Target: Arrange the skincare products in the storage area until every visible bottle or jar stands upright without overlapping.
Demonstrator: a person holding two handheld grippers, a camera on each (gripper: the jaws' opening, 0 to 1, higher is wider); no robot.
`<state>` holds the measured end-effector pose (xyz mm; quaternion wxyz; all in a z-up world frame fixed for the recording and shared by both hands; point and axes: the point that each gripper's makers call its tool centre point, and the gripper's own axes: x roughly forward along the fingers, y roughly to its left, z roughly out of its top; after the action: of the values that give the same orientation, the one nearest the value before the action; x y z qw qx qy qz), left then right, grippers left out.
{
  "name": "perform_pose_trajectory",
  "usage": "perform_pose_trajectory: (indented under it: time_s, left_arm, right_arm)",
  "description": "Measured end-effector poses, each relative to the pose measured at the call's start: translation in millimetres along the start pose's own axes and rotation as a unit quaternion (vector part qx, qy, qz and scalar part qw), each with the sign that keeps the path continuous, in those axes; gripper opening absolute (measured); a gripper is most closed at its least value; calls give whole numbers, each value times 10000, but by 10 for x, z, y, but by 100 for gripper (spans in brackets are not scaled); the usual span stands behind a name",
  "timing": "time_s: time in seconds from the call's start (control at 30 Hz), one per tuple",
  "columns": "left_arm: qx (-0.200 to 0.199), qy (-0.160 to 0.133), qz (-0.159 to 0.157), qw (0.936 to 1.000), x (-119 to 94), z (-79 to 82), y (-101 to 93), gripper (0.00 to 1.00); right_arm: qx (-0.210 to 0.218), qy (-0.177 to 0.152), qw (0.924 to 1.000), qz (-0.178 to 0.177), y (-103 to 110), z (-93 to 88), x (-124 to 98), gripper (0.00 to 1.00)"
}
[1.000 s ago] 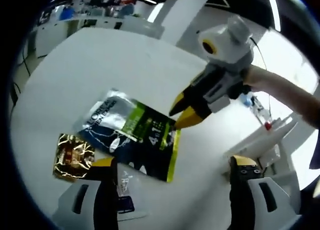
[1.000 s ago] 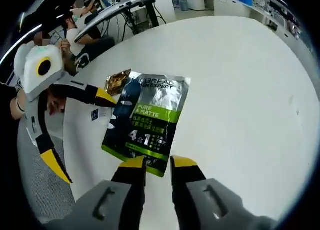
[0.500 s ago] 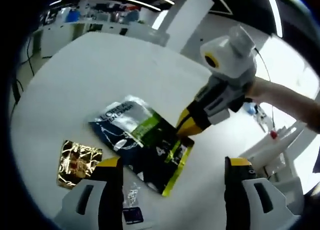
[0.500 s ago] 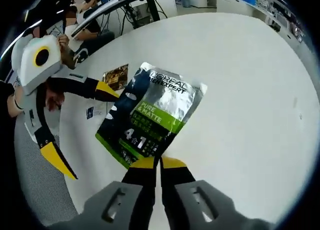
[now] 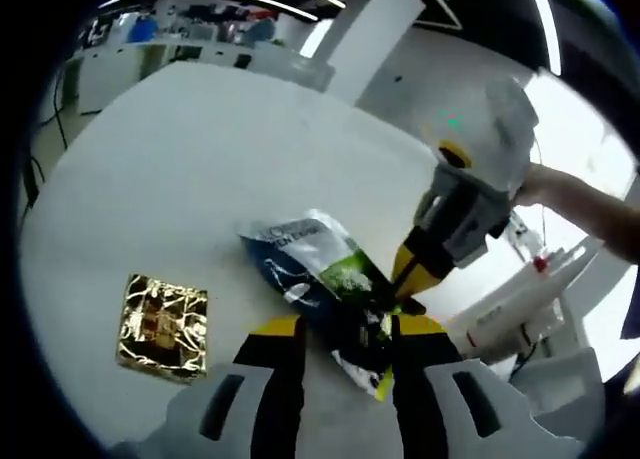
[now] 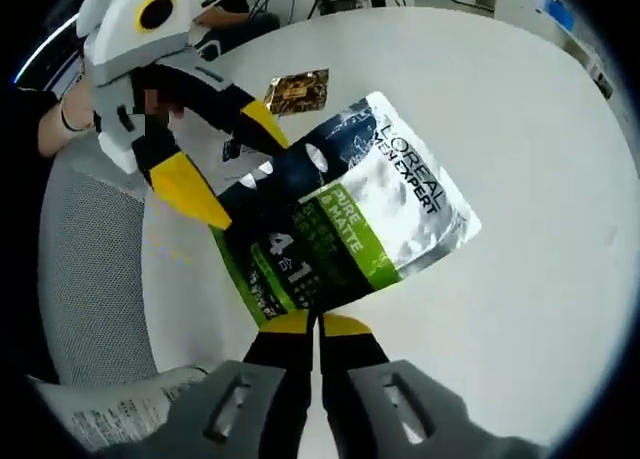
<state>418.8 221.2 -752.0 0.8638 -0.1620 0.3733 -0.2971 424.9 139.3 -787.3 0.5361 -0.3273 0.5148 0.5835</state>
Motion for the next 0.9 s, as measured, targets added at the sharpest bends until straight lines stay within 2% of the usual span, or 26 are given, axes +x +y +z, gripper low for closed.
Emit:
perform_pose_trajectory:
  time_s: [0.03, 0.07, 0.1, 0.13, 0.27, 0.47, 0.6, 0.67, 0.73, 0.77, 0.83, 0.9]
  left_arm:
    - [45, 39, -81, 9999, -4, -9, -23, 10]
    - [75, 39, -265, 9996, -2, -6, -98, 5]
    - [62, 31, -226, 9997, 1, 5, -114, 5]
    - [109, 74, -231, 9996, 5, -4, -130, 4]
    - [183, 215, -236, 9993, -1, -48, -143, 4]
    - [21, 224, -242, 9995, -23, -41, -155, 0]
    - [23, 235, -270, 9994, -60, -29, -126, 0]
    - [96, 364, -381, 9986, -79, -66, -181, 0]
    - [317, 453, -403, 9977, -103, -90, -227, 0]
    - [413, 496, -377, 9972, -110, -104, -240, 0]
    - [750, 572, -326, 9950, -123, -134, -243, 0]
    - [1025, 632, -382, 9920, -146, -165, -281, 0]
  right_arm:
    - [55, -82, 9999, 124, 55, 7, 8, 1]
    - [162, -197, 9994, 215, 106, 35, 17, 1]
    - [104, -13, 9998, 184, 112, -30, 41, 1]
    - [54, 17, 9998, 177, 124, -39, 50, 1]
    - [91, -5, 9998, 194, 161, -58, 11, 1]
    - [226, -73, 9995, 213, 210, -117, 1, 3]
    - [329, -325, 9989, -79, 121, -94, -113, 4]
    - [295, -445, 9978, -381, 15, -73, -182, 10]
    - [331, -500, 9970, -489, -23, -67, -266, 18]
    - [237, -684, 9950, -692, -88, -3, -335, 21]
    - [187, -797, 9936, -778, -119, 45, -417, 27]
    - [-138, -1004, 9920, -757, -104, 156, -462, 30]
